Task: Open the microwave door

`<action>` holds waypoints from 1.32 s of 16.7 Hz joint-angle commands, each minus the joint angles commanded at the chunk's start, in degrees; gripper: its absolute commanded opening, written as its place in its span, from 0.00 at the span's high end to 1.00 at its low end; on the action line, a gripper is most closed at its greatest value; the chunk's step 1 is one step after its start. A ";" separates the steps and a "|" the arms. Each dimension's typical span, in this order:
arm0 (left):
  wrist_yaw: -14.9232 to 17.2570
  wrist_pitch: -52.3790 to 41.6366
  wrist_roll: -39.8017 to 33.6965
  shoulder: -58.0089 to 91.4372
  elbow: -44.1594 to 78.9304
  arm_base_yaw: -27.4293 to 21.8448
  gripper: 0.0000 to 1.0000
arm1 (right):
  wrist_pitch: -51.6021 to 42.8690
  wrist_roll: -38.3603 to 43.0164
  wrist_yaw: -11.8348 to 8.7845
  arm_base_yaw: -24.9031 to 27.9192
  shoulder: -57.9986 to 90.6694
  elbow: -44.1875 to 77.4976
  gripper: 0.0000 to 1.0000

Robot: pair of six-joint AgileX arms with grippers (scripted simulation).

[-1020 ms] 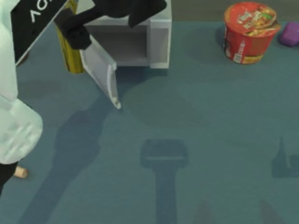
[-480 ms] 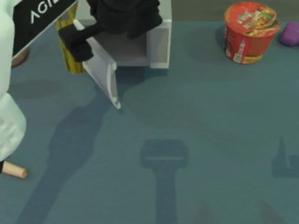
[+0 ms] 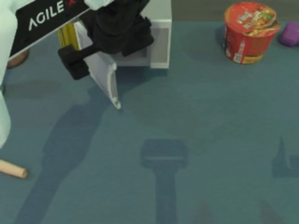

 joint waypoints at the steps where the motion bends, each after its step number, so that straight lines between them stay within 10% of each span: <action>1: 0.00 0.00 0.00 0.00 0.00 0.00 0.00 | 0.00 0.00 0.00 0.00 0.00 0.00 0.00; 3: 0.00 0.00 0.00 0.00 0.00 0.00 0.00 | 0.00 0.00 0.00 0.00 0.00 0.00 0.00; 16: 0.00 0.00 0.00 0.00 0.00 0.00 0.98 | 0.00 0.00 0.00 0.00 0.00 0.00 0.00; 22: 0.00 0.00 0.00 0.00 0.00 0.00 1.00 | 0.00 0.00 0.00 0.00 0.00 0.00 0.00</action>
